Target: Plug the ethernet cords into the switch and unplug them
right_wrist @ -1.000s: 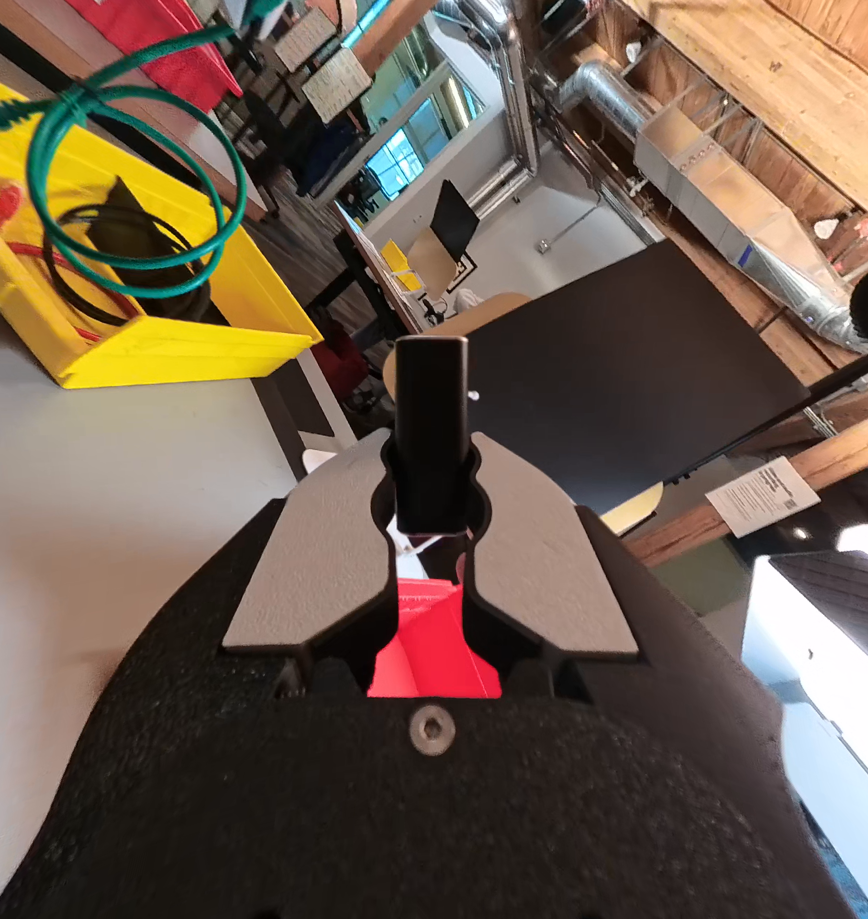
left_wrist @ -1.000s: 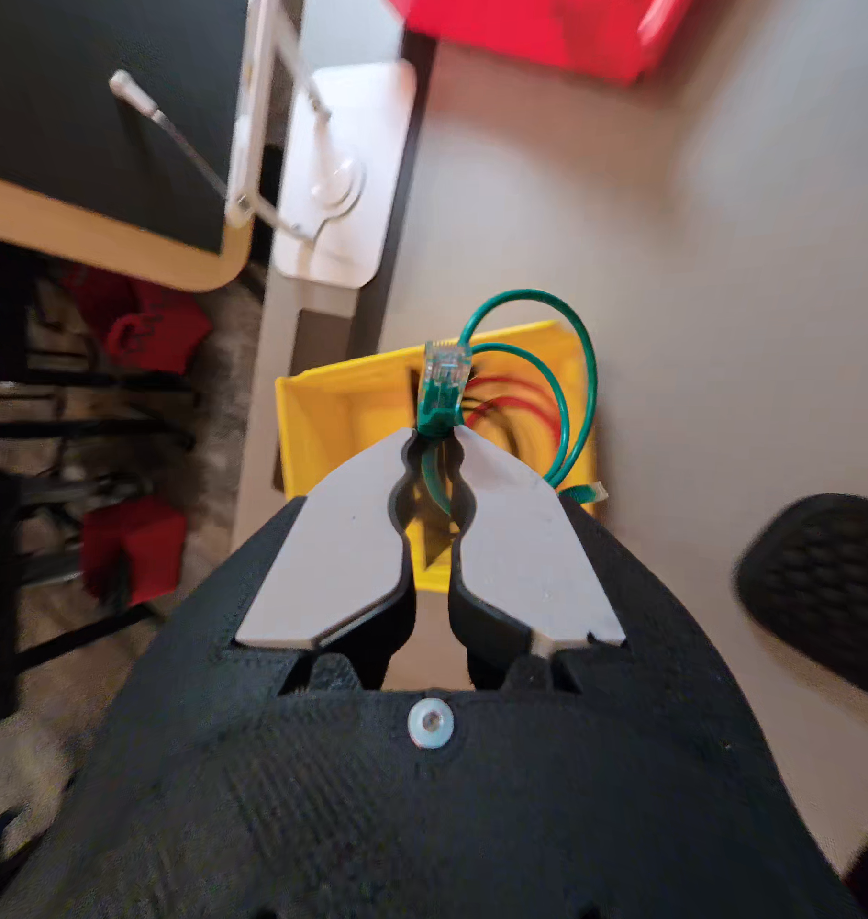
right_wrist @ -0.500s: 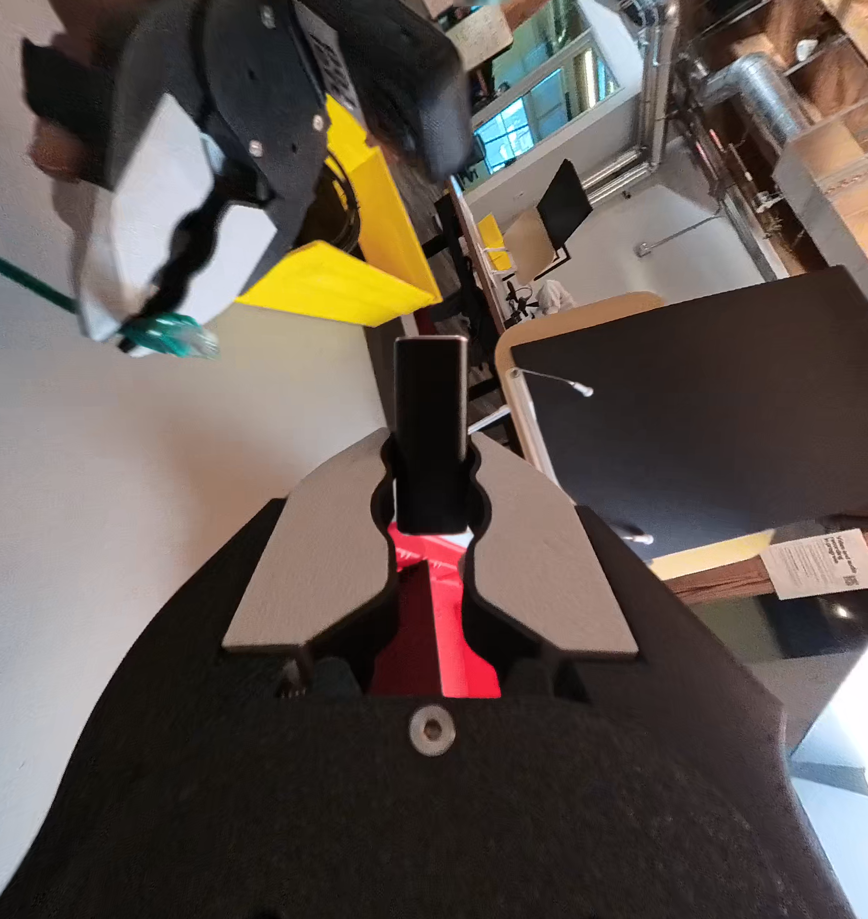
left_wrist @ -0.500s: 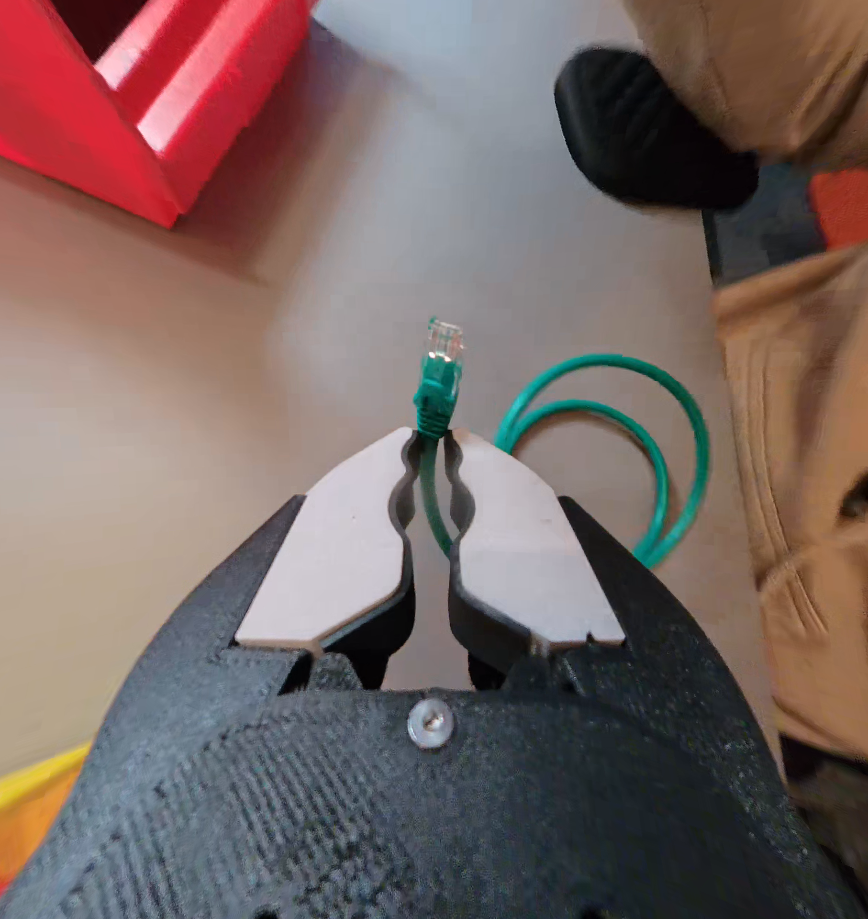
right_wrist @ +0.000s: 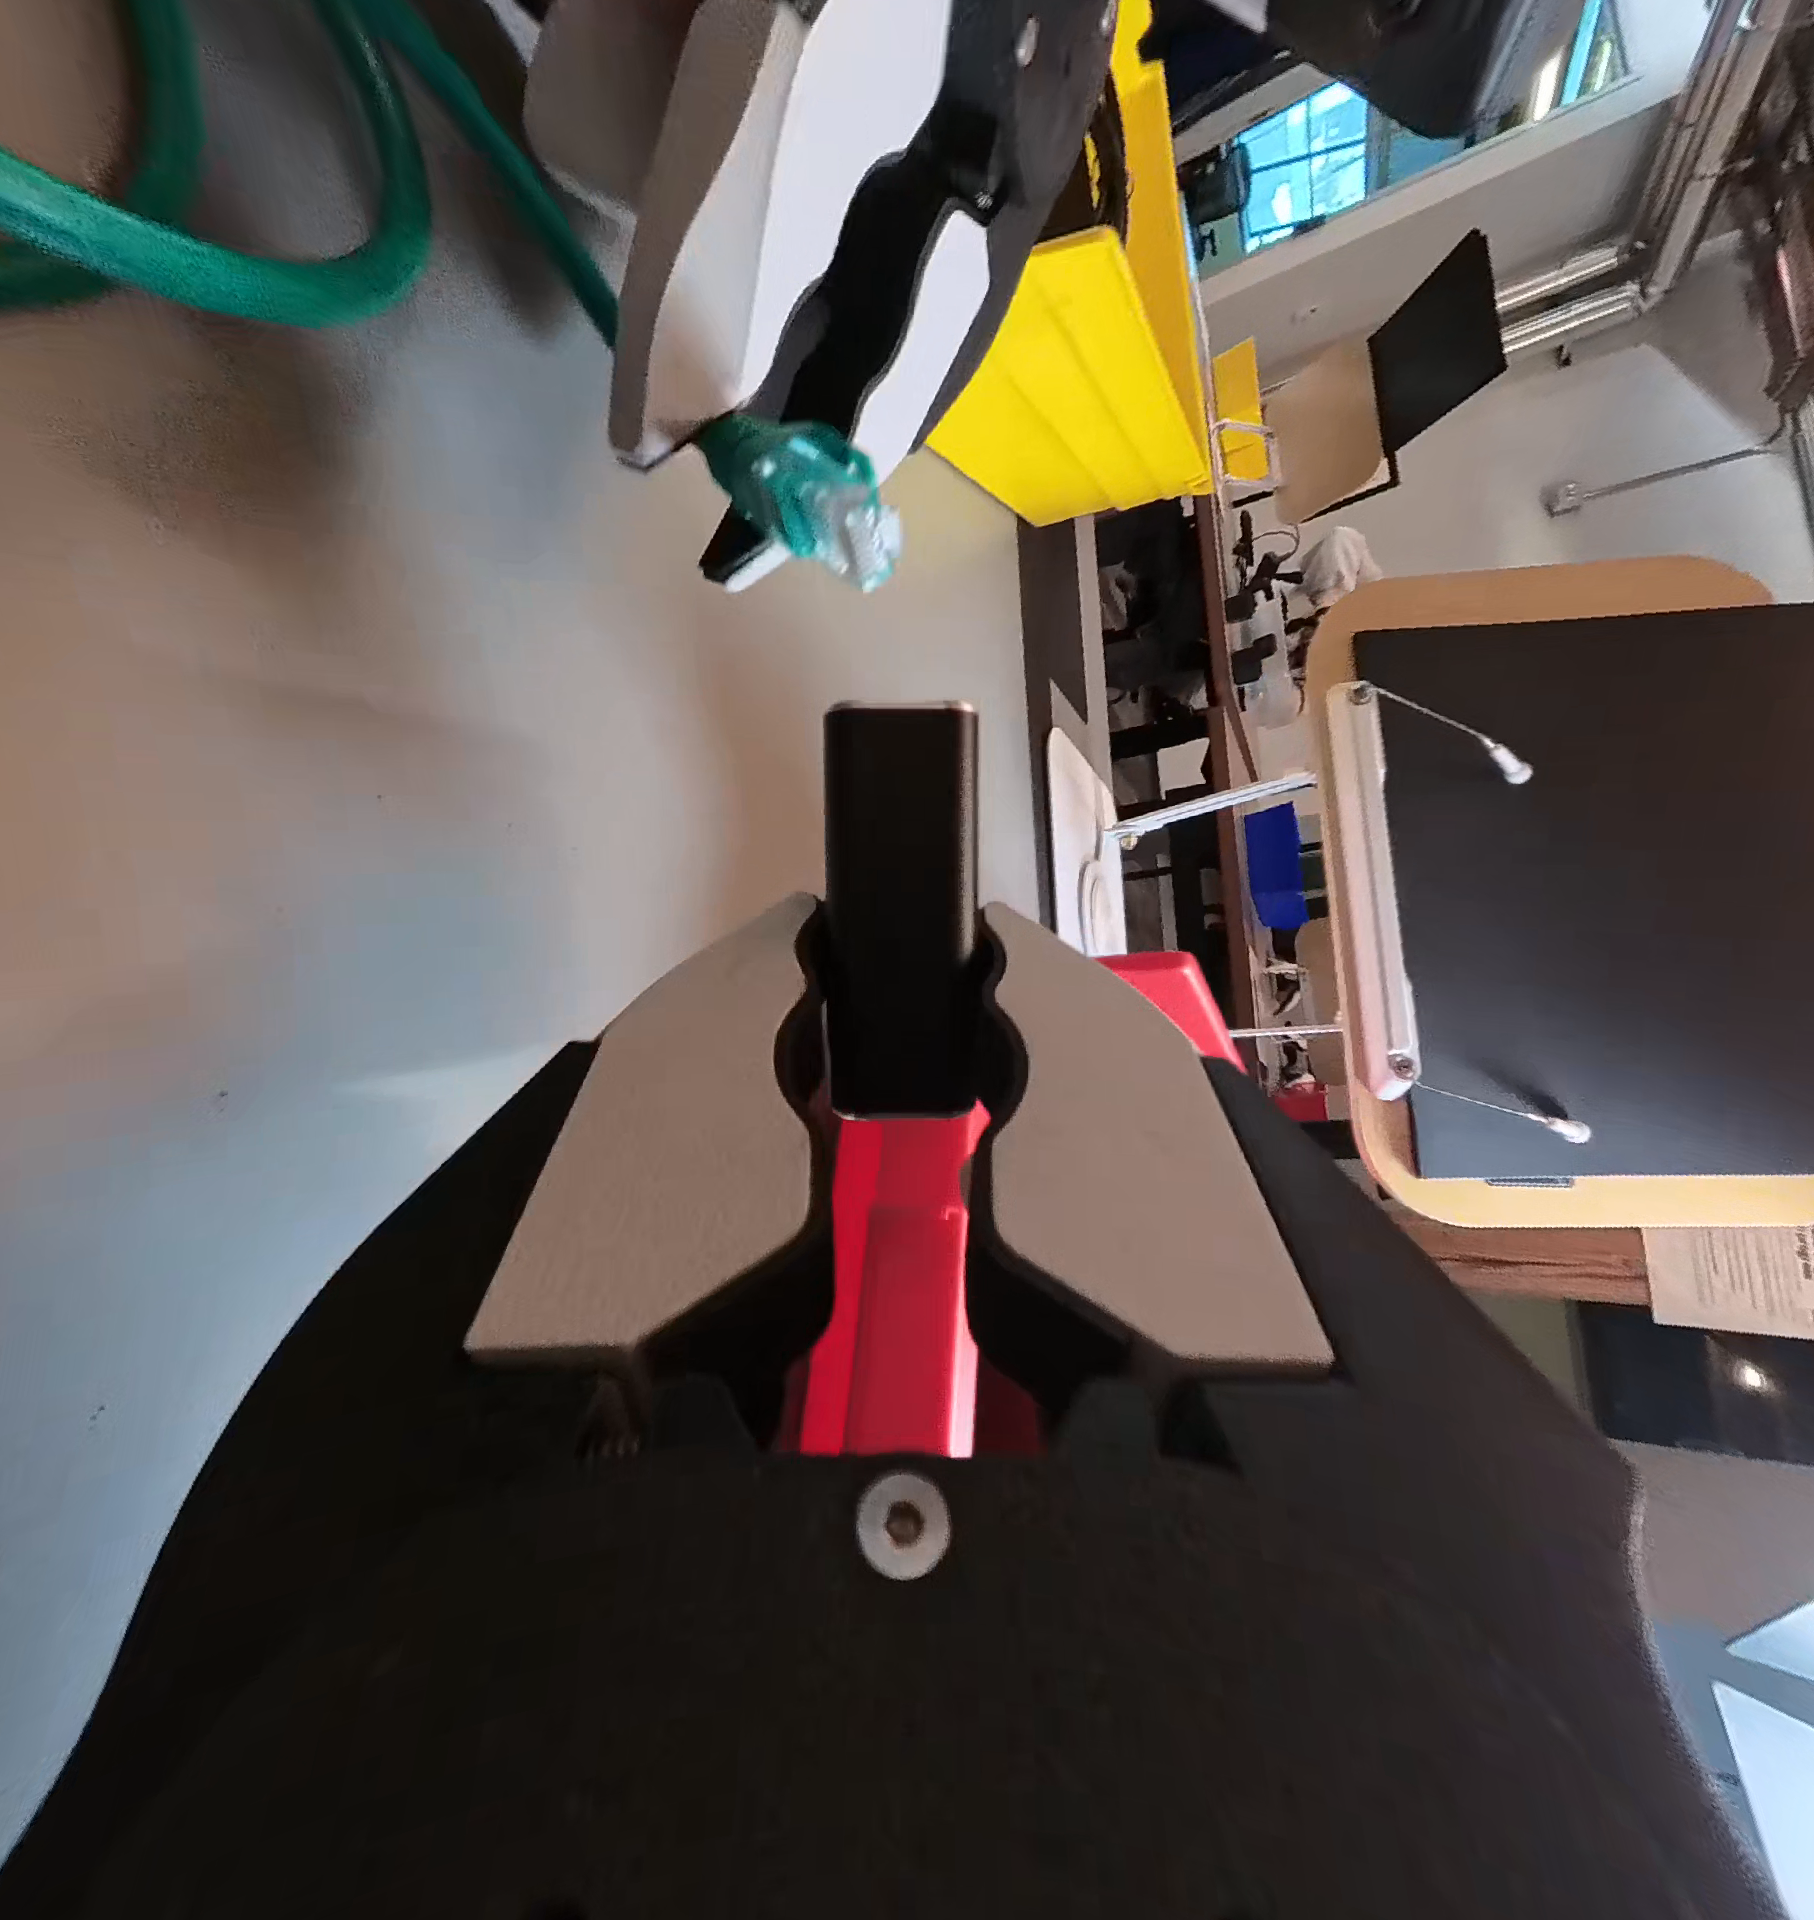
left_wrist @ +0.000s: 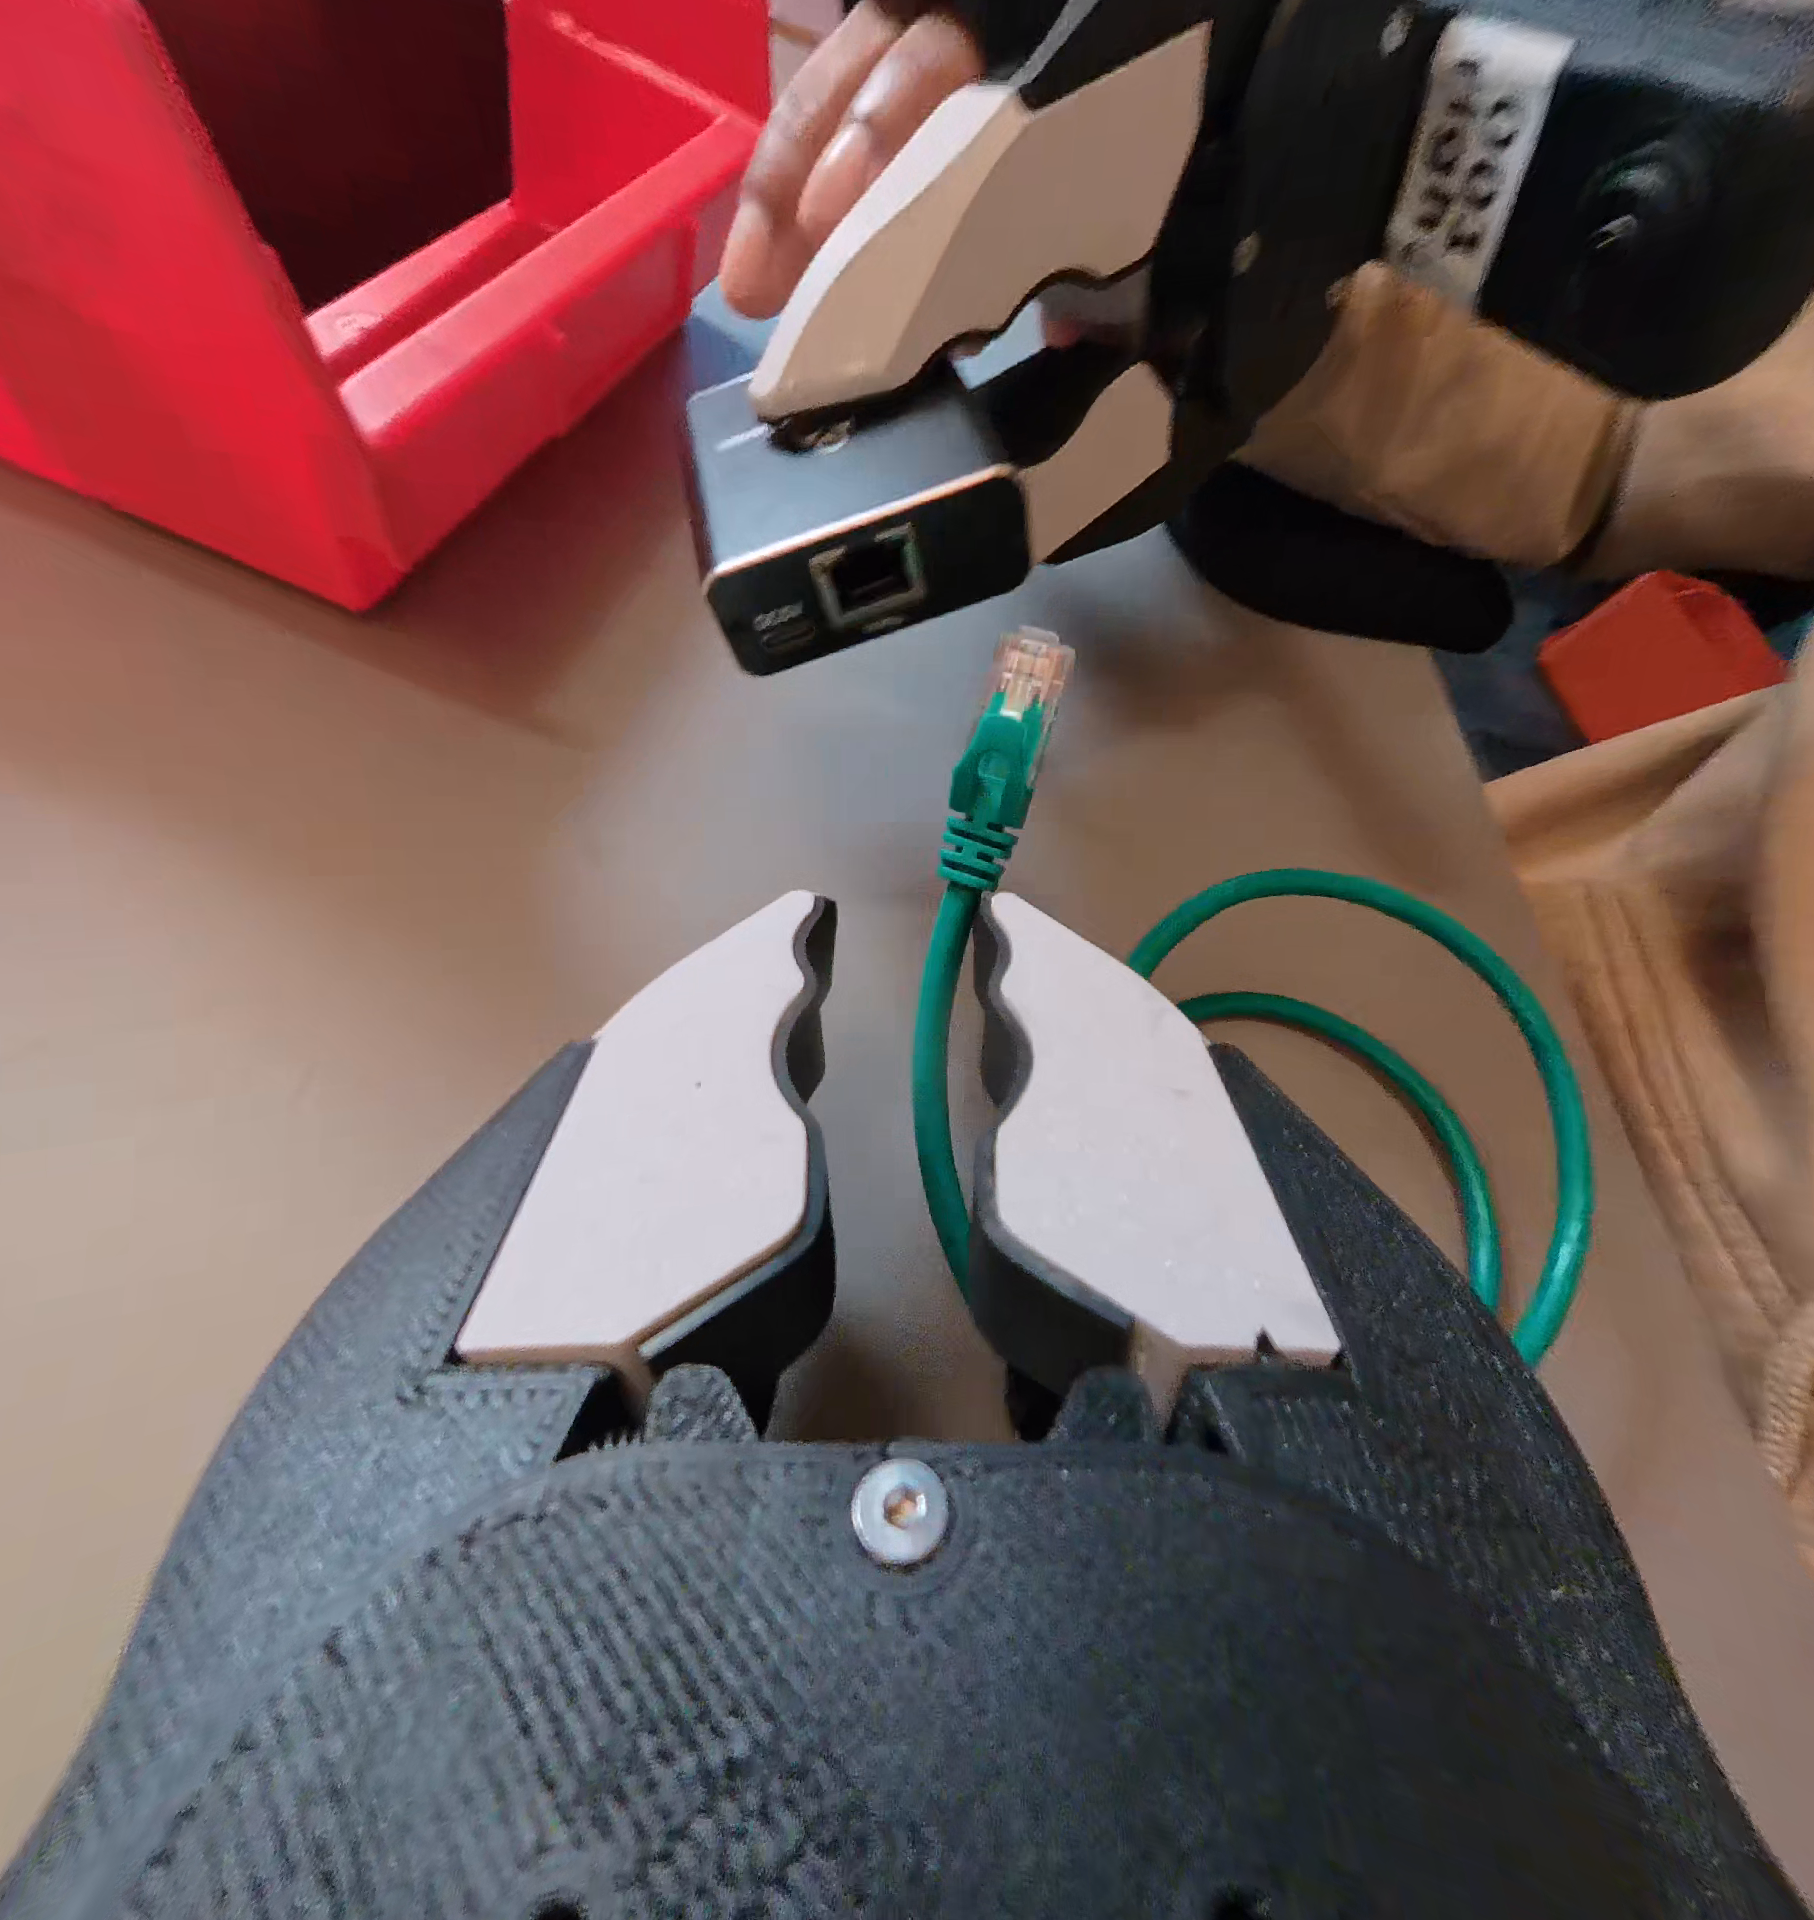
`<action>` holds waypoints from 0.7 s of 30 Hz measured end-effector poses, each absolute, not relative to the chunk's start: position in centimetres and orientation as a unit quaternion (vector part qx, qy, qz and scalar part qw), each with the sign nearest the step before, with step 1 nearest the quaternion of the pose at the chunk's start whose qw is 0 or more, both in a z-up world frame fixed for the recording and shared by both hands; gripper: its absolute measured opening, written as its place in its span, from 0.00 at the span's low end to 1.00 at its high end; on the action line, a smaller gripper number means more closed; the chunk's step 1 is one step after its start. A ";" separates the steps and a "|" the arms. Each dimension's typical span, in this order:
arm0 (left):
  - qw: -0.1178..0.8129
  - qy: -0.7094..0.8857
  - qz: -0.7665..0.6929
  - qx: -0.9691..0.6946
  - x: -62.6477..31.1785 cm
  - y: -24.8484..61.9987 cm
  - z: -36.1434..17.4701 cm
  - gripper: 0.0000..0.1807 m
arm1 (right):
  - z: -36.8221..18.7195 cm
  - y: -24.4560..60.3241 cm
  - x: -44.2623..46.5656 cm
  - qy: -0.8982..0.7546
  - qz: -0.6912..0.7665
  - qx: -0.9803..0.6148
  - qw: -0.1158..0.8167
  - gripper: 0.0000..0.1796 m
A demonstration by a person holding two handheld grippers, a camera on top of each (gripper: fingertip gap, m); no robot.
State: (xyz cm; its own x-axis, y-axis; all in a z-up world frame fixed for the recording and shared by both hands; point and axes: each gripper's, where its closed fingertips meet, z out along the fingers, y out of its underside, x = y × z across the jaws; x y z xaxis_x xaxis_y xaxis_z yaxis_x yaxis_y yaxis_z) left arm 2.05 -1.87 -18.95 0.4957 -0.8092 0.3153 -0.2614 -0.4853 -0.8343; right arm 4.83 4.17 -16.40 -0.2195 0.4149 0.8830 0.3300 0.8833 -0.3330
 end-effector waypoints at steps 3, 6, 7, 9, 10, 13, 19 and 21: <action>0.357 0.359 -0.396 -0.766 2.5 -2.5 -18.8 0.15 | -16.9 4.3 5.0 -0.783 0.035 -0.246 0.570 0.14; 0.363 0.371 -0.415 -0.748 3.1 -2.9 -18.3 0.14 | -17.3 4.8 5.0 -0.783 0.031 -0.253 0.567 0.14; 0.370 0.372 -0.415 -0.743 3.1 -2.9 -18.0 0.14 | -17.3 4.8 5.0 -0.783 0.031 -0.255 0.567 0.14; 0.389 0.372 -0.413 -0.734 3.1 -2.8 -17.4 0.14 | -17.4 4.9 5.0 -0.781 0.034 -0.258 0.567 0.14; 0.400 0.368 -0.417 -0.729 3.1 -2.7 -17.0 0.14 | -17.3 4.9 5.0 -0.781 0.034 -0.258 0.568 0.13; 0.420 0.357 -0.417 -0.722 2.7 -2.5 -16.4 0.12 | -17.1 5.0 5.1 -0.778 0.031 -0.257 0.572 0.14; 0.406 0.366 -0.386 -0.743 3.1 -2.4 -17.4 0.07 | -16.6 4.9 5.2 -0.774 0.028 -0.253 0.580 0.13; 0.401 0.358 -0.378 -0.754 3.2 -2.1 -17.5 0.07 | -16.4 5.1 5.2 -0.770 0.026 -0.255 0.585 0.13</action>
